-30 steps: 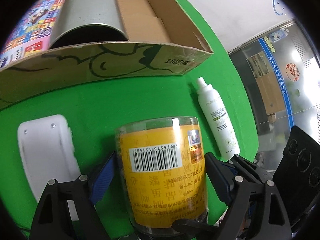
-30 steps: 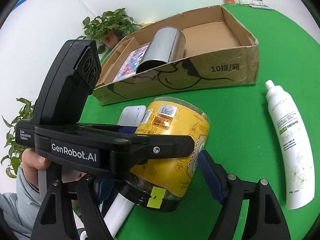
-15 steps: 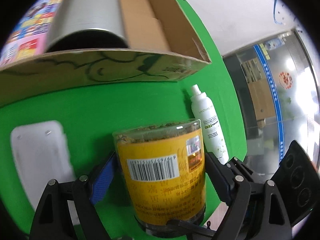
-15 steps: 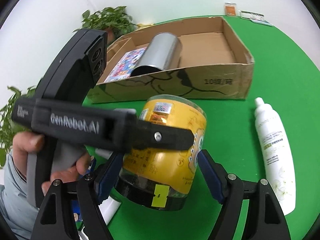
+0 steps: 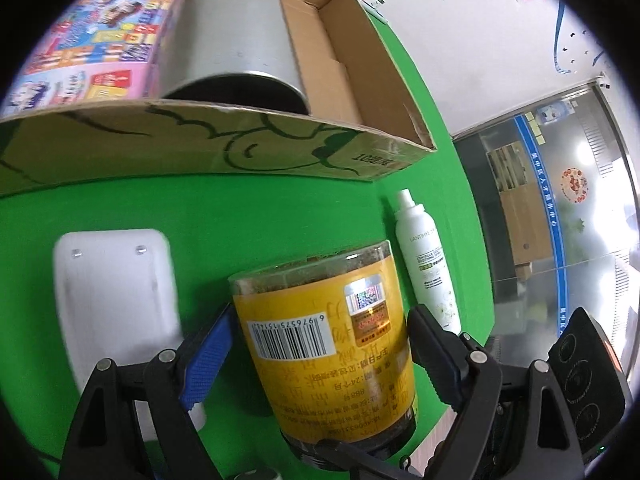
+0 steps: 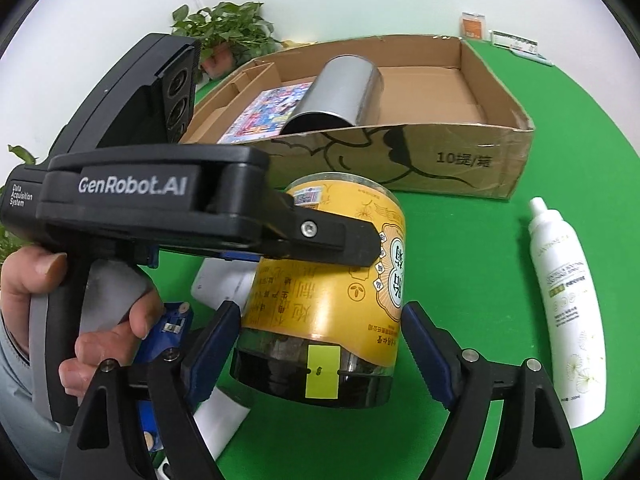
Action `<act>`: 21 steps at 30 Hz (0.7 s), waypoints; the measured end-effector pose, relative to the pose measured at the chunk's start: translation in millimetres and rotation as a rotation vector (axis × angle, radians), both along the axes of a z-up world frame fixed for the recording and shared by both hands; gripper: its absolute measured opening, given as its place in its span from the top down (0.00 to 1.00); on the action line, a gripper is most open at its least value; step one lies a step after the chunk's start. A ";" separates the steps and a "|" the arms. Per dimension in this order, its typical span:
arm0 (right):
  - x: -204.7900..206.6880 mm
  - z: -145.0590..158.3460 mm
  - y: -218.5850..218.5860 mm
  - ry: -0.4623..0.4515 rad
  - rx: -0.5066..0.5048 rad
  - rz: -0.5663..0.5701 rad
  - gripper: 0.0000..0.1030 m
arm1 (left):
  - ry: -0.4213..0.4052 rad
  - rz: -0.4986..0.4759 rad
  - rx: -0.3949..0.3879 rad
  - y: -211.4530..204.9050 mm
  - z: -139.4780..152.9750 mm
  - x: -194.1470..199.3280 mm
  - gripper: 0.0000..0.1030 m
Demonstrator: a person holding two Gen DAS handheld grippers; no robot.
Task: Organize rigid objects
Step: 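Grasp the yellow-labelled jar with the left gripper and lift it, then carry the jar into the cardboard box beside the silver cylinder and release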
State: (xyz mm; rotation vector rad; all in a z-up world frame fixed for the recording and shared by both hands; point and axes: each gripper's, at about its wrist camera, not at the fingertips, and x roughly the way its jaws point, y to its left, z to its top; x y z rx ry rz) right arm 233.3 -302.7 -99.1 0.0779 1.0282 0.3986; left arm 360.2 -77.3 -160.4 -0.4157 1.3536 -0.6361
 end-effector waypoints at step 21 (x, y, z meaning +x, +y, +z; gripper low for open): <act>36.7 -3.4 -8.5 0.234 0.127 -0.023 0.19 | -0.098 -0.023 -0.092 5.2 23.1 -13.5 0.18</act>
